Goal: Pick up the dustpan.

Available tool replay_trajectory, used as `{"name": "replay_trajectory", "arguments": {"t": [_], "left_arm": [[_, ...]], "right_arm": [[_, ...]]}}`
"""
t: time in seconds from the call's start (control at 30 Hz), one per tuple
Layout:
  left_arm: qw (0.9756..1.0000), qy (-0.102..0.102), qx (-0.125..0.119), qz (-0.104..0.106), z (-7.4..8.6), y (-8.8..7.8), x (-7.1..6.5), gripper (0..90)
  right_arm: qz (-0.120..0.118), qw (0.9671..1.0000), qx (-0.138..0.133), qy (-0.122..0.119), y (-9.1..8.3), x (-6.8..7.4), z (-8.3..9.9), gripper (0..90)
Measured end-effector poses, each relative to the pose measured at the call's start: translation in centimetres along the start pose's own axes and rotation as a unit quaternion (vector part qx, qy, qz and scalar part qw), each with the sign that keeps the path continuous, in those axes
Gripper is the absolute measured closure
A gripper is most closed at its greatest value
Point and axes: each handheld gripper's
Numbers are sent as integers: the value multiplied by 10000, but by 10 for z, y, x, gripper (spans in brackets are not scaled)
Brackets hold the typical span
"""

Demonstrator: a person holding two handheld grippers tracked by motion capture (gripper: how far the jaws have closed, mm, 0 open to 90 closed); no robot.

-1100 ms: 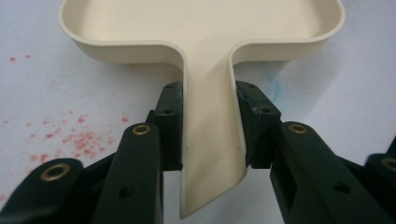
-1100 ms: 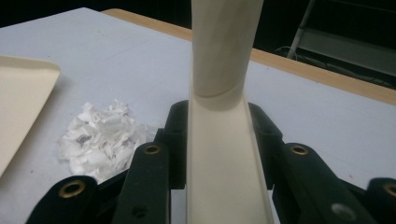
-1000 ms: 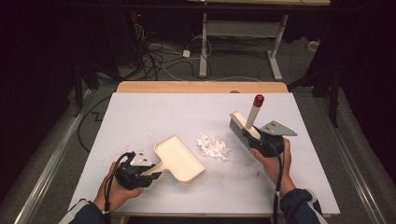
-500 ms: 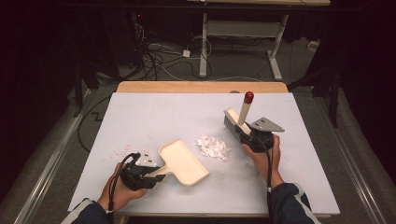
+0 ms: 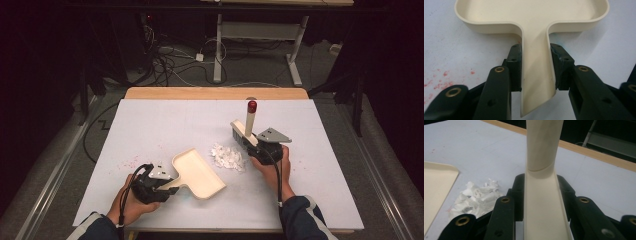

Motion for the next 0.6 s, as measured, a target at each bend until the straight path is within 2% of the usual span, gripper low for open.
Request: {"name": "replay_trajectory", "arguments": {"t": [0.33,0.6], "left_arm": [[10000,0,17,41,-1,2,2,632],[10000,-8,2,41,1,3,2,631]], "right_arm": [[-70,10000,32,20,1,3,0,673],[-112,9999,75,-55,2,5,-1,673]]}}
Point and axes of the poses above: each handheld gripper's, and its own axes: y roughly forward along the jaws, z roughly out of its underside, x roughly to its left, and after that the axes turned 2 degrees about z, right-handed
